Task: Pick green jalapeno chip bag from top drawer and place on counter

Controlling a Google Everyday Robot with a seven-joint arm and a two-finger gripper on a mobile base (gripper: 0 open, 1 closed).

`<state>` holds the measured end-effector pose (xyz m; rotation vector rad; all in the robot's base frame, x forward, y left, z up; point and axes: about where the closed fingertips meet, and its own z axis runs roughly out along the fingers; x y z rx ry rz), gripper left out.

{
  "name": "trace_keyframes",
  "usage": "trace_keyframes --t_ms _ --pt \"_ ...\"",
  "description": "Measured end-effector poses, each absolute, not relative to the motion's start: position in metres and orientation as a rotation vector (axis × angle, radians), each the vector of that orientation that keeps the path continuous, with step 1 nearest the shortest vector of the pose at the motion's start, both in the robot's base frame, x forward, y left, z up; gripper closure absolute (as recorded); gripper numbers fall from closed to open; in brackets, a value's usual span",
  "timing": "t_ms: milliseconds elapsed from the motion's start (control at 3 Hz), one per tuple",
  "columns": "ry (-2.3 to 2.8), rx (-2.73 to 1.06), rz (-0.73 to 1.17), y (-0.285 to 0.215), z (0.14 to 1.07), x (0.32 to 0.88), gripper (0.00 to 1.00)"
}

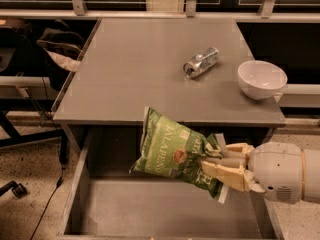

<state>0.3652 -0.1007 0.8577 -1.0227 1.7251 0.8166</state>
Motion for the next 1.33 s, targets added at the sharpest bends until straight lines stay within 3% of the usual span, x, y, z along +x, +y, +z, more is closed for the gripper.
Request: trace_keyframes --t_ms 667,1333 --pt "1.715 -0.965 0.803 -0.104 0.857 0.363 1.0" --pt "1.64 -0.897 0.72 -0.112 0.885 0.4 1.0"
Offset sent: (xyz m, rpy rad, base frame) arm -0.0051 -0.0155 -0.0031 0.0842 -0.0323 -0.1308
